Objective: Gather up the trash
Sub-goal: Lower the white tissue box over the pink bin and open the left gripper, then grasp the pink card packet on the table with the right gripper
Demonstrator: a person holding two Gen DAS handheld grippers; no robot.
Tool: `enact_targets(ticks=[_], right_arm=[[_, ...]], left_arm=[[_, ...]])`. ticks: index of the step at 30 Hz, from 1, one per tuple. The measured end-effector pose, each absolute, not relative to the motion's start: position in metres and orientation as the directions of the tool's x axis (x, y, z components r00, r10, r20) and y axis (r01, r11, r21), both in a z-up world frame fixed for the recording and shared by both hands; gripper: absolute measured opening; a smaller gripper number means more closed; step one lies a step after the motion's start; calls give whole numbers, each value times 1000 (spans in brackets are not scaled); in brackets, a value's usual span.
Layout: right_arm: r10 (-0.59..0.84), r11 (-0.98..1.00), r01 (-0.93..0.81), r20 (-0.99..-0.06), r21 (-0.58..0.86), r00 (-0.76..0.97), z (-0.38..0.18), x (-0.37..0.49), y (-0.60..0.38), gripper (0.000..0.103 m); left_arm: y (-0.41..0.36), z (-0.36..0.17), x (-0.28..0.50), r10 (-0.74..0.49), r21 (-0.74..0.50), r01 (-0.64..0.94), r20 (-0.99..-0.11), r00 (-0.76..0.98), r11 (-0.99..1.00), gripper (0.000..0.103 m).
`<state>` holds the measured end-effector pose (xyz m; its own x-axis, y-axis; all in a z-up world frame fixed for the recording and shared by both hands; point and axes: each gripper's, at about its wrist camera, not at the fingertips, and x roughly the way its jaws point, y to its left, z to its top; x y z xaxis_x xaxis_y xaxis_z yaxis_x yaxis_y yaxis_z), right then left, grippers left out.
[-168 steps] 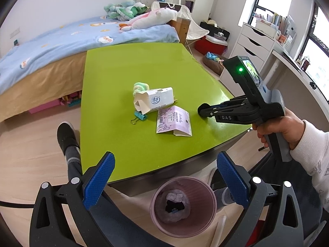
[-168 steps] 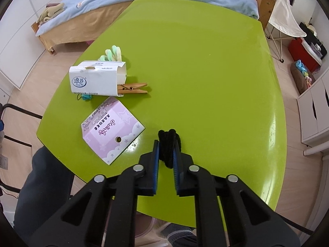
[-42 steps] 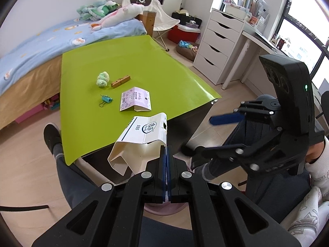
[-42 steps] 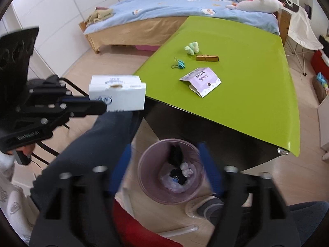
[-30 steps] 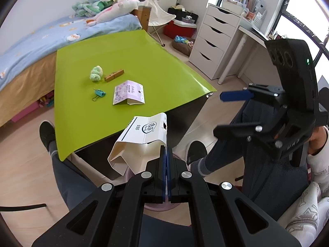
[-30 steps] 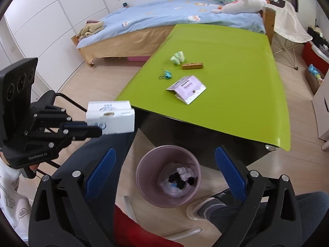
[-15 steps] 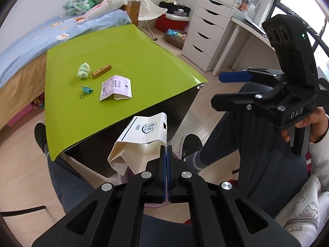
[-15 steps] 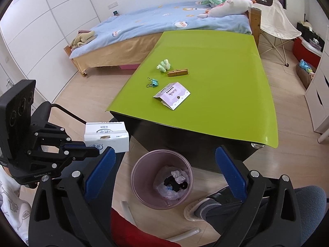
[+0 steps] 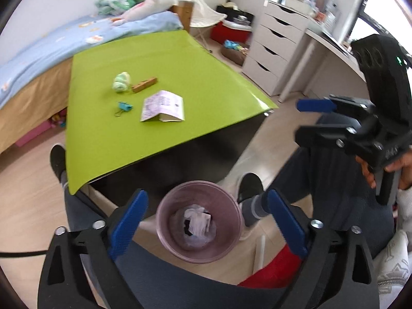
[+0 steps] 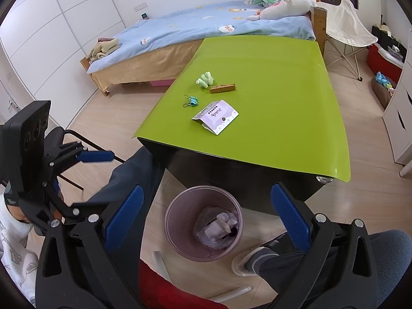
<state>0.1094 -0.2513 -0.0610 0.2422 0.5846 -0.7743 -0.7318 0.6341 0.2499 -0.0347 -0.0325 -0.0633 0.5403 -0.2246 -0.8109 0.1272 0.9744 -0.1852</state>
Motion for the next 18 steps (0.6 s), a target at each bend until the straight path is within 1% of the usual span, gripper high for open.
enact_targets(ticks=[4, 7, 12, 18], right_arm=[[589, 620, -744, -774, 247, 234, -63, 107, -247, 99], [594, 614, -749, -771, 248, 231, -64, 107, -245, 99], [592, 603, -763, -772, 233, 231, -63, 110, -237, 100], [584, 575, -792, -781, 206, 221, -63, 121, -219, 100]], left_arm=[[-20, -61, -33, -193, -186, 72, -802, 566, 980, 95], [-14, -60, -33, -165, -164, 54, -804, 571, 985, 95], [-7, -55, -31, -130, -128, 47, -791, 598, 991, 95], [5, -52, -23, -127, -127, 43, -787, 604, 991, 95]])
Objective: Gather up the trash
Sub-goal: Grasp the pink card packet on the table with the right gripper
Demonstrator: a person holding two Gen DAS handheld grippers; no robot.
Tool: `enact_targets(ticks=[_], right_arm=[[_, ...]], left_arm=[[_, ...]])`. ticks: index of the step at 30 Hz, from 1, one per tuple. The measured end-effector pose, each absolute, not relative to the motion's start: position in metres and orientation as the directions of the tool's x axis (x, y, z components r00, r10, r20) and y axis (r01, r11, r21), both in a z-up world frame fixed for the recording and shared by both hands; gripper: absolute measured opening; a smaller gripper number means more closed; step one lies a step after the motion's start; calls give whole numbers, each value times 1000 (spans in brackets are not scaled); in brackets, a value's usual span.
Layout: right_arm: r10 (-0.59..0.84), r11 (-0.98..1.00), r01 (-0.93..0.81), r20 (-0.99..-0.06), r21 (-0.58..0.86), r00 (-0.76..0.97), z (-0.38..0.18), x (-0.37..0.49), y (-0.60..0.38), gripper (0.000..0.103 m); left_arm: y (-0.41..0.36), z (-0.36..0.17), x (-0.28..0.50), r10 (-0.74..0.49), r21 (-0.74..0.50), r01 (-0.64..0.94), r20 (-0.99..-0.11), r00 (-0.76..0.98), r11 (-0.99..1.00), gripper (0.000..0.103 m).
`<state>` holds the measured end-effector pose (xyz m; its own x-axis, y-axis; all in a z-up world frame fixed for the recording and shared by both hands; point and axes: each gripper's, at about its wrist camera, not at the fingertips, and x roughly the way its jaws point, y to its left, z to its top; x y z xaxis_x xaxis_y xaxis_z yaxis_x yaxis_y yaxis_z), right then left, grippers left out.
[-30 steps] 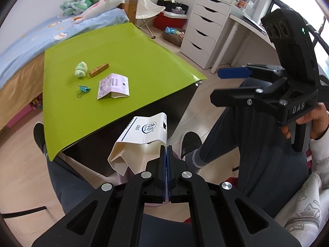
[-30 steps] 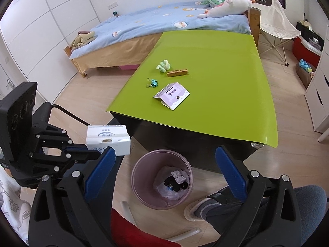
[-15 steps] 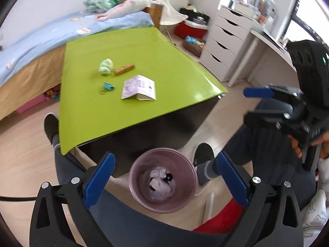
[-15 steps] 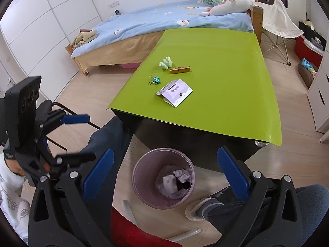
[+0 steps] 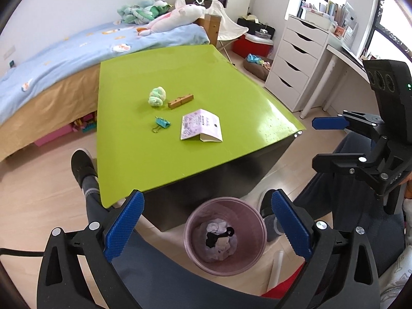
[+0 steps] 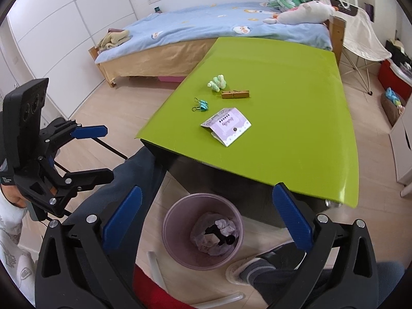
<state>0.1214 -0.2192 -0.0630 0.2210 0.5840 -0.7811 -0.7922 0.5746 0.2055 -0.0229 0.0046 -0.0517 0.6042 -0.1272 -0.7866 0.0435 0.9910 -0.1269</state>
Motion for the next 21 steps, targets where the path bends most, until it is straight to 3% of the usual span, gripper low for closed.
enact_targets(ticks=[21], right_arm=[[449, 372, -924, -889, 89, 94, -102, 211, -109, 100]], left_arm=[[41, -59, -4, -125, -177, -29, -789, 601, 984, 95]])
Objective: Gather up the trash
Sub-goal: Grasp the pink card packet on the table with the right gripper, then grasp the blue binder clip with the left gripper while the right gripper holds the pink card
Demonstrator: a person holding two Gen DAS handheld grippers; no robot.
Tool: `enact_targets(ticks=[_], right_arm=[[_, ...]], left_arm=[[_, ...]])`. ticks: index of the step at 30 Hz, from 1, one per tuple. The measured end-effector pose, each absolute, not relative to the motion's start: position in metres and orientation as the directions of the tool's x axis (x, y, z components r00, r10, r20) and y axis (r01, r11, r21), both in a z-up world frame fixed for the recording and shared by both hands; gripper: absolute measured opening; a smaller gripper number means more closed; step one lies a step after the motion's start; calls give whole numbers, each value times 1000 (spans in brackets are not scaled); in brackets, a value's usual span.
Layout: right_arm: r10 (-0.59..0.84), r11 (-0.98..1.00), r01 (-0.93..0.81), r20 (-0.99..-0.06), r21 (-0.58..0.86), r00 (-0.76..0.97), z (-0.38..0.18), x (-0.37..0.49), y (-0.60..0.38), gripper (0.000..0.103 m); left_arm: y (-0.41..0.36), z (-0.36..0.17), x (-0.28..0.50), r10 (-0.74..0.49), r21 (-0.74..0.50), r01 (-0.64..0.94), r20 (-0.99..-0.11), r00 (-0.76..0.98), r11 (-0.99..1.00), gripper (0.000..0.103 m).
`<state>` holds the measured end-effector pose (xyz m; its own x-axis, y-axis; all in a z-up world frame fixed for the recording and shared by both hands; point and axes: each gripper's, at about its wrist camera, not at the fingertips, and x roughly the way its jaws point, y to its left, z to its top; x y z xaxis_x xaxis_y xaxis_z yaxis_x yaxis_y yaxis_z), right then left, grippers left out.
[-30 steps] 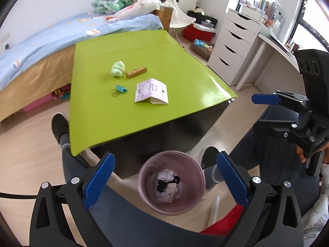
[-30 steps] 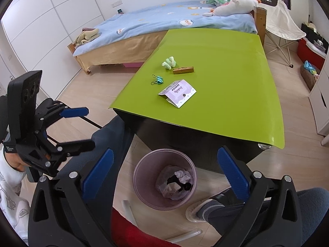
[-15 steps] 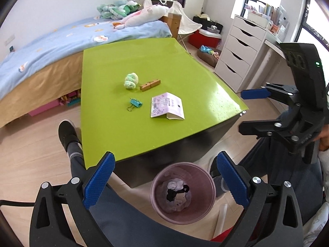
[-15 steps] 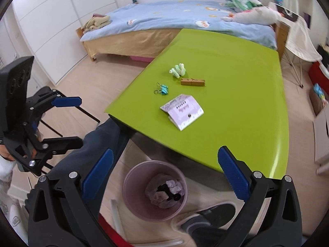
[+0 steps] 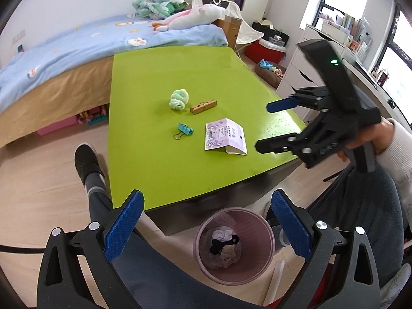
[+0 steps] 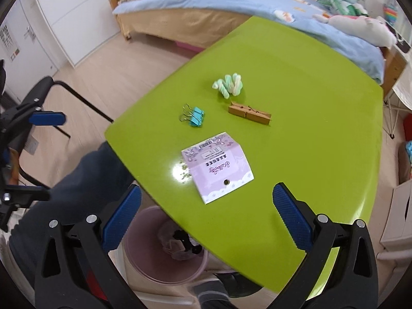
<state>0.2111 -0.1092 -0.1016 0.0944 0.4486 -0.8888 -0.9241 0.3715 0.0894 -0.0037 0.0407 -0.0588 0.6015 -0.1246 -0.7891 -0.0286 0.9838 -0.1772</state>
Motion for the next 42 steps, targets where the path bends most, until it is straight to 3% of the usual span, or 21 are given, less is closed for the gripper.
enact_targets(ticks=[16, 23, 42], right_arm=[[364, 284, -956, -931, 80, 30, -148, 238, -73, 99], [359, 289, -956, -931, 50, 59, -147, 240, -77, 70], [419, 553, -828, -889, 88, 185, -98, 229, -132, 69]], left_arm=[[48, -68, -3, -139, -204, -47, -800, 583, 978, 95], [47, -68, 4, -139, -196, -38, -806, 576, 980, 95], [62, -66, 60, -110, -150, -28, -825, 554, 988, 95]])
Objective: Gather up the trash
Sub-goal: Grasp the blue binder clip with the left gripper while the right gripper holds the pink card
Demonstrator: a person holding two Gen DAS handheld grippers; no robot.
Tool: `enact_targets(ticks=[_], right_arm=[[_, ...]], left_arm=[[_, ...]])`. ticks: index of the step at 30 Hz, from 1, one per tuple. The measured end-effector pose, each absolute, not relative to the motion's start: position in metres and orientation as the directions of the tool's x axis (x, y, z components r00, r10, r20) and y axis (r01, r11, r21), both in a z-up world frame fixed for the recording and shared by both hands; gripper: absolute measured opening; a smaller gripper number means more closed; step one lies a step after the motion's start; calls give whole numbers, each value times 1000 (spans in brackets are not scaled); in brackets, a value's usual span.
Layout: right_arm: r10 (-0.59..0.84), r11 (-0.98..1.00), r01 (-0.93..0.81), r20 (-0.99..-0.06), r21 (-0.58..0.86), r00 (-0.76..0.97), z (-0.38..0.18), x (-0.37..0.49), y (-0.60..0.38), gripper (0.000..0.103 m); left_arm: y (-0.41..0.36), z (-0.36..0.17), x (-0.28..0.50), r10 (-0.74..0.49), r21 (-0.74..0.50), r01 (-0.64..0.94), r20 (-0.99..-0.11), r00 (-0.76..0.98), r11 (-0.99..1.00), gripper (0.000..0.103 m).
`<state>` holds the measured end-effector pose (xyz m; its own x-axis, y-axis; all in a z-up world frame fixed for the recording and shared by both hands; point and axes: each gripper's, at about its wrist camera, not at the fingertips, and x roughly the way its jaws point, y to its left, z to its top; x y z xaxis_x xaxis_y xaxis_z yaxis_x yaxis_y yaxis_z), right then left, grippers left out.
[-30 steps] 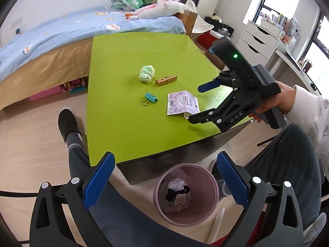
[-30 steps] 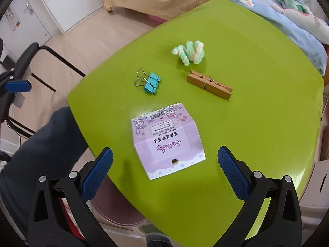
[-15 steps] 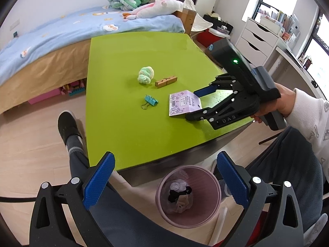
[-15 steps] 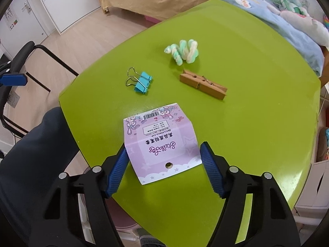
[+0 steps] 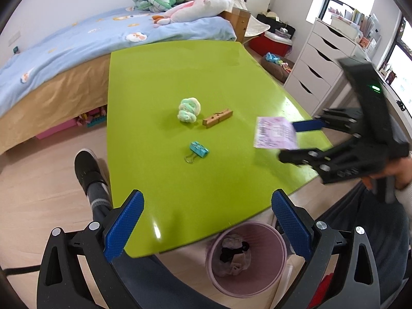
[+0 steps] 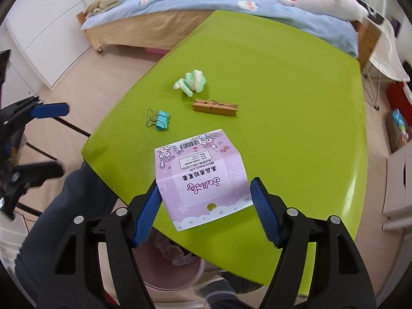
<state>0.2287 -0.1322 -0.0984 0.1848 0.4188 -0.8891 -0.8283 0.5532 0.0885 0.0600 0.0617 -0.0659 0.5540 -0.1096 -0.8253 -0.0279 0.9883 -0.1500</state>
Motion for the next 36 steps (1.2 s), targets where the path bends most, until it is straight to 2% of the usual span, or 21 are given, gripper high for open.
enact_targets(ticks=[9, 18, 21, 23, 25, 29, 31, 33, 36], right_arm=[[422, 574, -813, -886, 95, 194, -95, 229, -148, 69], [426, 586, -803, -884, 107, 194, -95, 233, -153, 69], [434, 586, -802, -880, 115, 191, -94, 233, -153, 69], [436, 585, -803, -880, 117, 190, -94, 233, -154, 69], [437, 585, -802, -879, 118, 190, -94, 233, -154, 69], [438, 586, -801, -879, 122, 187, -95, 233, -156, 69], [440, 587, -800, -878, 123, 187, -95, 233, -156, 69], [442, 588, -799, -877, 125, 188, -95, 233, -156, 69], [447, 589, -798, -874, 128, 190, -94, 232, -156, 69]], left_arm=[[81, -81, 107, -111, -190, -113, -862, 495, 975, 95], [87, -103, 142, -178, -271, -173, -889, 421, 947, 94], [84, -110, 148, -208, -297, -184, -897, 389, 937, 74], [83, -112, 150, -222, -310, -186, -897, 383, 932, 66], [82, -114, 152, -226, -316, -194, -897, 379, 929, 48], [80, -115, 154, -213, -304, -202, -902, 376, 931, 30], [80, -114, 155, -207, -300, -204, -902, 378, 932, 13], [79, -113, 157, -205, -296, -198, -902, 379, 934, 3], [77, -111, 158, -200, -291, -190, -899, 390, 938, 1]])
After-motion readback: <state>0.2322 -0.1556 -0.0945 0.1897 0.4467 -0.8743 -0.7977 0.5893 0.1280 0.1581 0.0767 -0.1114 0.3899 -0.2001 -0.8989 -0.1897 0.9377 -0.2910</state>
